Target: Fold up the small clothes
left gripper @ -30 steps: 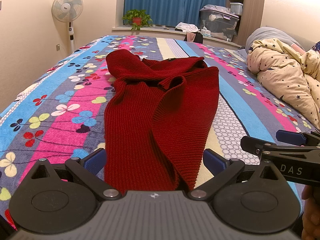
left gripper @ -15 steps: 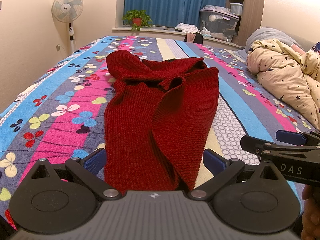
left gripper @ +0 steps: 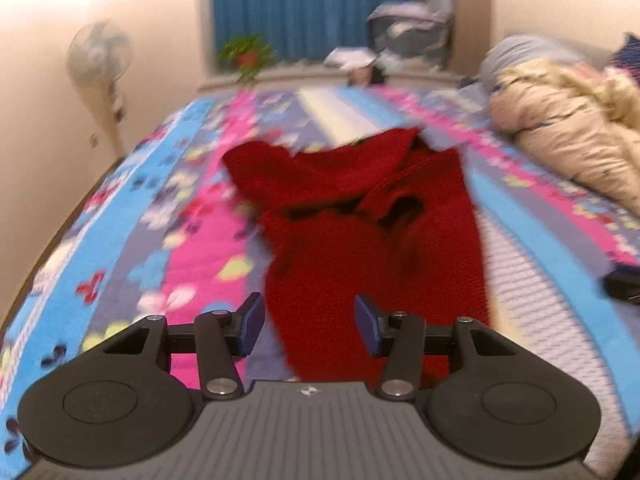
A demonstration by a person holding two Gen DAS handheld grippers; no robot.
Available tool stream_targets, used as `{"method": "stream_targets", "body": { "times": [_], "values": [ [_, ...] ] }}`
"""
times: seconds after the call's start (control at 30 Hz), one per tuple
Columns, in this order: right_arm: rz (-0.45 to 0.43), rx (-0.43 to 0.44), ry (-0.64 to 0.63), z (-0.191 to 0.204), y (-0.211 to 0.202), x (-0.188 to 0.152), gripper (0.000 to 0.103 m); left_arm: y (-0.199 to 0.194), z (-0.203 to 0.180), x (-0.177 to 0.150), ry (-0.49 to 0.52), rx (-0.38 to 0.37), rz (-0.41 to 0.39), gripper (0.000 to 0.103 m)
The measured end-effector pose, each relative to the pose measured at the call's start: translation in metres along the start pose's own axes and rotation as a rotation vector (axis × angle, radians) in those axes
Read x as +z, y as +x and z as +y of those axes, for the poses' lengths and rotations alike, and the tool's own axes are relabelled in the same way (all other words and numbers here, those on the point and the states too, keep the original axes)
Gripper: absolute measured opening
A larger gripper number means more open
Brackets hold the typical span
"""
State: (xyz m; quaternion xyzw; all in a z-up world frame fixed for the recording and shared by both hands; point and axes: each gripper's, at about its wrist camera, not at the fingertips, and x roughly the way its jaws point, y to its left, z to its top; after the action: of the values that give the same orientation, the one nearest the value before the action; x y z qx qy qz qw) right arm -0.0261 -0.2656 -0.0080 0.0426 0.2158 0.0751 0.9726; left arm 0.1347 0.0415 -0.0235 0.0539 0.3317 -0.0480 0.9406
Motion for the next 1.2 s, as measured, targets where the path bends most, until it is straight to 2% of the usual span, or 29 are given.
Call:
{"method": "stream_targets", "body": {
  "times": [0.07,0.13,0.23,0.3,0.37,0.47,0.63,0.67,0.73,0.77,0.8,0.87,1.03,1.17,1.2],
  "values": [
    [0.008,0.005,-0.012,0.001,0.004,0.000,0.037,0.024,0.011,-0.004,-0.085,0.006,0.159,0.055],
    [0.018,0.029,-0.003,0.002,0.010,0.001,0.041,0.038,0.021,-0.006,-0.191,-0.043,0.247,0.055],
    [0.016,0.042,-0.011,0.007,0.027,0.014,0.054,0.050,0.025,-0.003,-0.224,-0.074,0.288,0.058],
    [-0.003,0.037,-0.010,0.010,0.046,0.031,0.070,0.058,0.025,-0.005,-0.209,-0.071,0.319,0.060],
    [-0.003,0.015,-0.013,0.014,0.073,0.050,0.081,0.066,0.025,-0.008,-0.203,-0.071,0.358,0.064],
    [0.018,-0.016,-0.012,0.025,0.127,0.077,0.084,0.074,0.031,-0.016,-0.229,-0.073,0.393,0.069],
    [0.196,-0.037,-0.073,0.055,0.221,0.094,0.084,0.077,0.032,-0.020,-0.253,-0.060,0.408,0.072],
    [0.247,-0.058,-0.083,0.060,0.238,0.094,0.083,0.079,0.032,-0.020,-0.252,-0.058,0.409,0.072],
    [0.328,-0.132,-0.107,0.067,0.264,0.090,0.074,0.080,0.032,-0.021,-0.248,-0.057,0.419,0.072],
    [0.348,-0.161,-0.114,0.067,0.272,0.089,0.059,0.081,0.032,-0.021,-0.244,-0.057,0.423,0.072],
    [0.360,-0.159,-0.106,0.066,0.275,0.087,0.035,0.081,0.032,-0.021,-0.241,-0.057,0.425,0.072],
    [0.373,-0.108,-0.059,0.055,0.272,0.090,0.008,0.082,0.034,-0.020,-0.241,-0.056,0.423,0.072],
    [0.280,-0.087,0.005,0.002,0.207,0.095,0.006,0.078,0.034,-0.017,-0.230,-0.034,0.397,0.072],
    [0.246,-0.107,0.063,-0.061,0.134,0.071,0.006,0.073,0.032,-0.016,-0.223,-0.024,0.381,0.072],
    [0.258,-0.101,0.112,-0.078,0.118,0.060,0.006,0.070,0.030,-0.016,-0.218,-0.025,0.375,0.072]
  ]
}}
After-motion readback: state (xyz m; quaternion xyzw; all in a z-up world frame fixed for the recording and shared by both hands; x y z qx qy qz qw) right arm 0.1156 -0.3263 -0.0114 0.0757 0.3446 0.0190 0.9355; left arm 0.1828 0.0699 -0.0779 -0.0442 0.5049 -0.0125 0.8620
